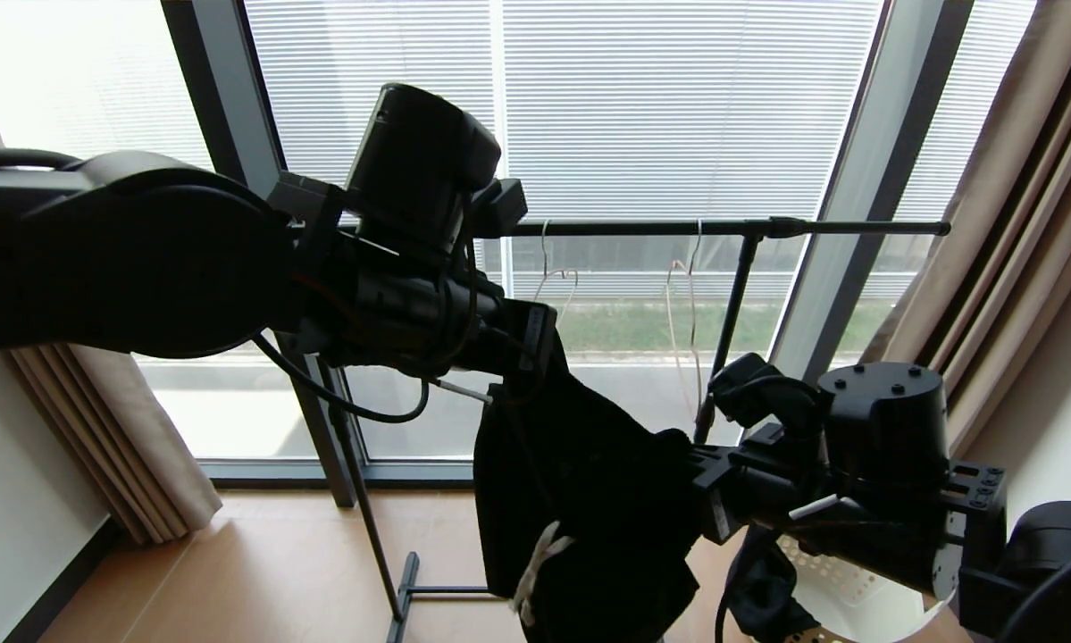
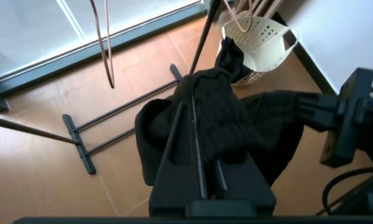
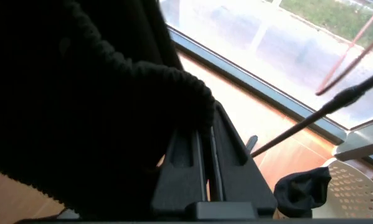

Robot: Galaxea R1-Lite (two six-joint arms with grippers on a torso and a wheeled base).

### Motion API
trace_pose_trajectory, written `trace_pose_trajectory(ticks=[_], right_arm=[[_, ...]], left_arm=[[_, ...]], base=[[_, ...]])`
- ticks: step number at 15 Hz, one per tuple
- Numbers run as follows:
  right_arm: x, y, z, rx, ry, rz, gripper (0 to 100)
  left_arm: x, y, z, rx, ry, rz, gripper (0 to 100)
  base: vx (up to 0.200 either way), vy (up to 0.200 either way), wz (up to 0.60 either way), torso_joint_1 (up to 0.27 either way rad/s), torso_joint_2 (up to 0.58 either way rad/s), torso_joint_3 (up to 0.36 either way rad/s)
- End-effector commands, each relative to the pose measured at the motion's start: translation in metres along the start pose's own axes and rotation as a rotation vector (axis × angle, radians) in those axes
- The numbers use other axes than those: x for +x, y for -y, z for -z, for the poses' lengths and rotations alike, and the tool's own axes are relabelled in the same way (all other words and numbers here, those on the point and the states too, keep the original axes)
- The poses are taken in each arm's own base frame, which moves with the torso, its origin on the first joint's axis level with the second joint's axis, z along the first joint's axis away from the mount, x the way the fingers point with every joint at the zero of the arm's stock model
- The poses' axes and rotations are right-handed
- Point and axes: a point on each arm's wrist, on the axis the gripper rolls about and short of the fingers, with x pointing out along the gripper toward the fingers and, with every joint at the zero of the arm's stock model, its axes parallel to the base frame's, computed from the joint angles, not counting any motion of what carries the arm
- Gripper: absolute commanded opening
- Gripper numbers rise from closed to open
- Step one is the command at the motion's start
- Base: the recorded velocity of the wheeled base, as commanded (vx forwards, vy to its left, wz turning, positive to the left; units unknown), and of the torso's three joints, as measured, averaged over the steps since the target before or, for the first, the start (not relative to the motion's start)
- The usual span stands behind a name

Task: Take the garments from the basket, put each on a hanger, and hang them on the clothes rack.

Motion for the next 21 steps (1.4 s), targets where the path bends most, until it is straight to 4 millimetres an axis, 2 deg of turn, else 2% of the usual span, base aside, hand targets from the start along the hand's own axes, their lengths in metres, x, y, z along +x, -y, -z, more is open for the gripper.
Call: trace_pose_trajectory(ticks=[1, 2, 3, 6, 9, 12, 17, 21], right_arm=[[-0.017, 0.017, -0.017, 0.038, 0.086, 0.054, 0], [-0.018, 0.019, -0.025, 0.042, 0.112, 0.062, 0], [-0.019, 0.022, -0.031, 0.046, 0.135, 0.070, 0], [-0.022, 0.025, -0.035, 0.081, 0.158, 0.079, 0], [-0.030, 0.038, -0.039, 0.161, 0.190, 0.115, 0], [-0.040, 0.041, -0.045, 0.160, 0.224, 0.131, 0], [-0.049, 0.042, -0.046, 0.119, 0.240, 0.141, 0], [-0.049, 0.041, -0.046, 0.117, 0.240, 0.140, 0]], left_arm=[[0.006, -0.003, 0.014, 0.004, -0.056, 0.000, 0], [0.007, -0.003, 0.015, 0.006, -0.059, -0.001, 0], [0.008, -0.002, 0.018, 0.009, -0.070, 0.000, 100], [0.010, -0.003, 0.028, 0.014, -0.106, -0.006, 100], [0.008, -0.006, 0.037, 0.043, -0.096, -0.005, 100], [0.018, -0.020, 0.032, 0.029, -0.012, -0.028, 100], [0.059, -0.059, 0.025, 0.066, 0.030, -0.112, 100], [0.112, -0.085, 0.008, 0.039, 0.043, -0.168, 100]], base=[[0.000, 0.000, 0.00, 0.000, 0.00, 0.000], [0.000, 0.000, 0.00, 0.000, 0.00, 0.000], [0.000, 0.000, 0.00, 0.000, 0.00, 0.000], [0.000, 0.000, 0.00, 0.000, 0.00, 0.000], [0.000, 0.000, 0.00, 0.000, 0.00, 0.000], [0.000, 0.000, 0.00, 0.000, 0.00, 0.000], [0.000, 0.000, 0.00, 0.000, 0.00, 0.000], [0.000, 0.000, 0.00, 0.000, 0.00, 0.000]])
